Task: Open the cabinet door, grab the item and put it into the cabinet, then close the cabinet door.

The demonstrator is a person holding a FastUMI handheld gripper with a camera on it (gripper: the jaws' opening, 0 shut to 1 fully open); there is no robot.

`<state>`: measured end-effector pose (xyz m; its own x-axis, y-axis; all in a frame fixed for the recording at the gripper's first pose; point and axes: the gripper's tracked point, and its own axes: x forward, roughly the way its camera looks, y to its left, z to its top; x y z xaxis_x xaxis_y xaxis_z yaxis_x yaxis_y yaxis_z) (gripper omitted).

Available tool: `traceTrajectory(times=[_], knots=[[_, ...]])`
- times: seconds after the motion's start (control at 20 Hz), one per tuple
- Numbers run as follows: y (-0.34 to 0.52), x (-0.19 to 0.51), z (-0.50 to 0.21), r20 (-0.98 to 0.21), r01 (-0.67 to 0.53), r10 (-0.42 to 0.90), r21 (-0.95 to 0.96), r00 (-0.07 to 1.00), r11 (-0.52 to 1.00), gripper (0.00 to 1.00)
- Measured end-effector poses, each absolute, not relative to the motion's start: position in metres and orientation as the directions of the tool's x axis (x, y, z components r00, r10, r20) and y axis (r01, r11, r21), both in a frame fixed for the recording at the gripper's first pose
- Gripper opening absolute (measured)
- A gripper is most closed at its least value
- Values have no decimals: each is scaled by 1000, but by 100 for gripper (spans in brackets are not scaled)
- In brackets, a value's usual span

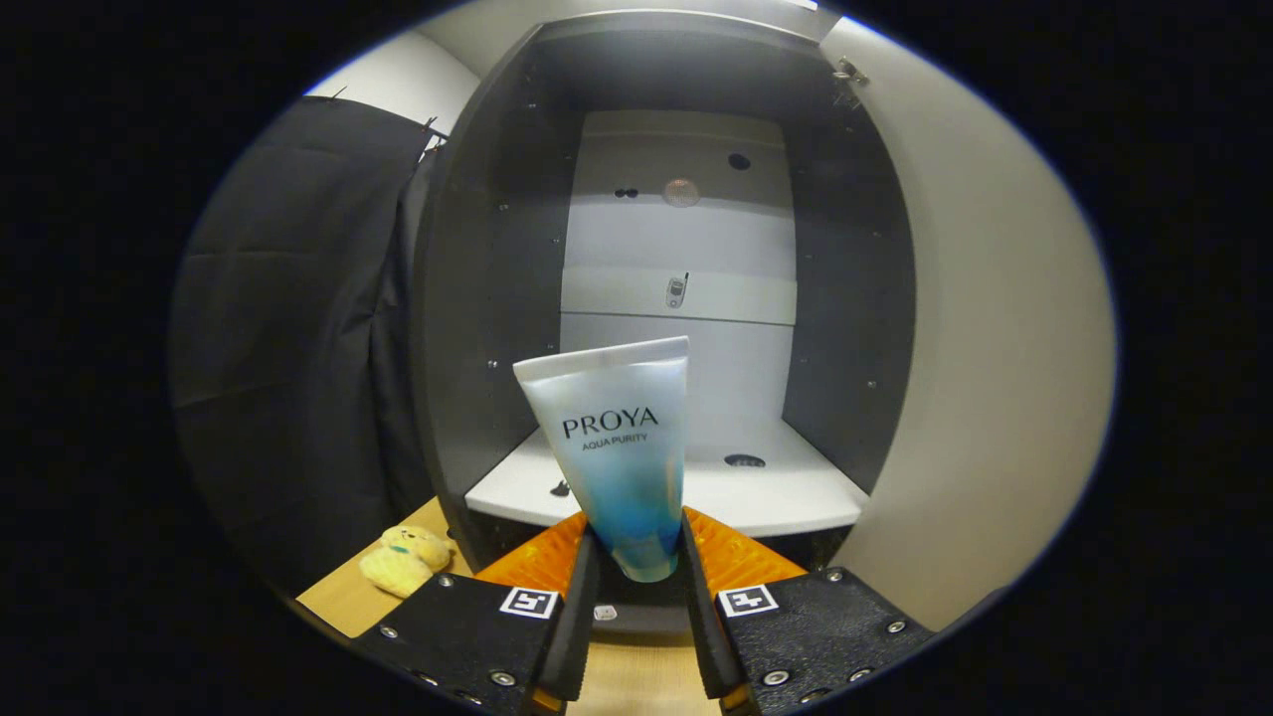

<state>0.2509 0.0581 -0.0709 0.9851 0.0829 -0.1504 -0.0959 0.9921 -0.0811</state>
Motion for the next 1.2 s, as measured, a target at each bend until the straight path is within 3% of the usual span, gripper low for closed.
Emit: traceTrajectory(times=[0.25,0.4,0.7,1.0,1.05,1.2], knots=[[50,323,-55,-108,-99,85,-123,991,987,44],[44,356,-72,-142,-91,73,-119,987,989,44],[43,369,-102,-217,-116,103,-48,971,992,45],[40,371,-104,-211,-102,96,-13,973,995,46],[38,370,-104,-206,-94,88,-20,975,995,49],[39,368,-93,-175,-86,83,-11,981,996,76]])
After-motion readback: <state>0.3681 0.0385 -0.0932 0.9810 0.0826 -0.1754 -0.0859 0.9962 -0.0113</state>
